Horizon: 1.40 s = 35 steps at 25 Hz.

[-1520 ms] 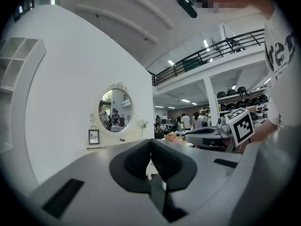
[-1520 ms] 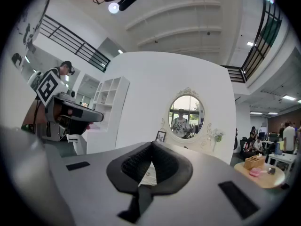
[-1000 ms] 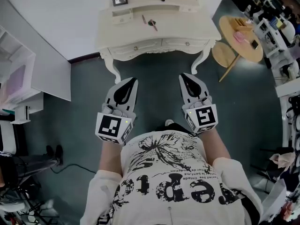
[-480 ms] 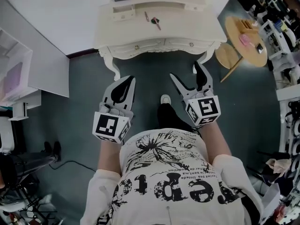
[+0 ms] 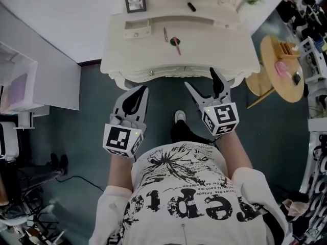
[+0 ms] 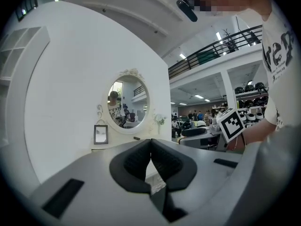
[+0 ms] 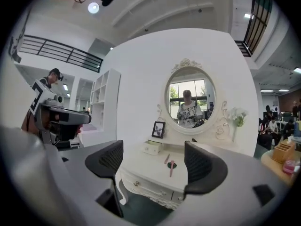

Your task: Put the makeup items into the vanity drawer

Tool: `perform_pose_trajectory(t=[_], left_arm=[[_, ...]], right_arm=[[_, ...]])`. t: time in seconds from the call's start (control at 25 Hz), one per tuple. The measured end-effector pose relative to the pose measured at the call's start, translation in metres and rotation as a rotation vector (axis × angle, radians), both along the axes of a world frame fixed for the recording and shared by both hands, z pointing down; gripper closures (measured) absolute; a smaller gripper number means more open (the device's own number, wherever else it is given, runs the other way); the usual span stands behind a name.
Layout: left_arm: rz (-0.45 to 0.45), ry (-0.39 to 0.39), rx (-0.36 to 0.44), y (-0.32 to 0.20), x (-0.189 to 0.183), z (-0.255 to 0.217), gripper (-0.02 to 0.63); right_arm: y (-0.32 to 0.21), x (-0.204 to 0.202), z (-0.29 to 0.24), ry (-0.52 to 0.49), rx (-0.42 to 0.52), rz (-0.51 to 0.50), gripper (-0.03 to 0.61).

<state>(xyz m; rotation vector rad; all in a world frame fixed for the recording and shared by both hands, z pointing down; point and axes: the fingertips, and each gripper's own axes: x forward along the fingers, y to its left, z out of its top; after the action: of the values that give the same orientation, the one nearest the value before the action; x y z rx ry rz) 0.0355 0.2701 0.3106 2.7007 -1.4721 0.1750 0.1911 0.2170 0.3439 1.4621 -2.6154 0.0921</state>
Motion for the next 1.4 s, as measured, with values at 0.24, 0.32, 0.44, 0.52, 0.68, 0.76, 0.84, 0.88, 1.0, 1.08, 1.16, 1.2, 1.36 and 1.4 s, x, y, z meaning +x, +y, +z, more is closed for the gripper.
perform_pose_trajectory(t=[0.24,0.32,0.44,0.52,0.68,0.76,0.84,0.88,1.0,1.08,1.16,1.2,1.36,1.4], left_arm=[[-0.047,0.005,-0.005,-0.114,0.028,-0.003,0.6],[-0.058,0.005,-0.006,-0.146,0.035,-0.001,0.6],[-0.069,0.004,-0.021,-0.183,0.041,0.005,0.6],[-0.074,0.001,-0.034,-0.203,0.042,0.01,0.6],[-0.059,0.0,-0.05,-0.24,0.035,0.021,0.6],[-0.044,0.008,-0.063,-0.258,0.028,0.029,0.6],[-0.021,0.021,-0.075,-0.276,0.021,0.036,0.6],[-0.006,0.027,-0.082,-0.285,0.018,0.04,0.6],[0.043,0.028,-0.101,-0.313,0.009,0.052,0.6],[0.065,0.026,-0.122,-0.331,0.003,0.061,0.6],[0.081,0.028,-0.147,-0.347,-0.004,0.071,0.6],[0.089,0.028,-0.156,-0.355,-0.006,0.075,0.6],[0.122,0.033,-0.193,-0.375,-0.013,0.094,0.6],[0.128,0.033,-0.201,-0.378,-0.014,0.097,0.6]], right_arm=[[-0.12,0.025,0.008,0.013,-0.058,-0.058,0.17],[-0.152,0.03,0.015,0.021,-0.08,-0.077,0.17],[-0.19,0.032,0.029,0.029,-0.137,-0.102,0.17],[-0.211,0.03,0.043,0.042,-0.186,-0.113,0.17],[-0.246,0.021,0.074,0.07,-0.282,-0.105,0.171],[-0.258,0.015,0.091,0.081,-0.336,-0.096,0.173],[-0.269,0.008,0.107,0.1,-0.386,-0.083,0.175],[-0.274,0.005,0.115,0.113,-0.409,-0.073,0.175],[-0.29,-0.003,0.14,0.154,-0.473,-0.04,0.184],[-0.298,-0.008,0.16,0.176,-0.532,-0.018,0.19],[-0.304,-0.014,0.179,0.195,-0.593,-0.001,0.191],[-0.307,-0.017,0.189,0.207,-0.618,0.004,0.2],[-0.313,-0.03,0.222,0.251,-0.709,0.014,0.237],[-0.314,-0.033,0.229,0.261,-0.729,0.015,0.251]])
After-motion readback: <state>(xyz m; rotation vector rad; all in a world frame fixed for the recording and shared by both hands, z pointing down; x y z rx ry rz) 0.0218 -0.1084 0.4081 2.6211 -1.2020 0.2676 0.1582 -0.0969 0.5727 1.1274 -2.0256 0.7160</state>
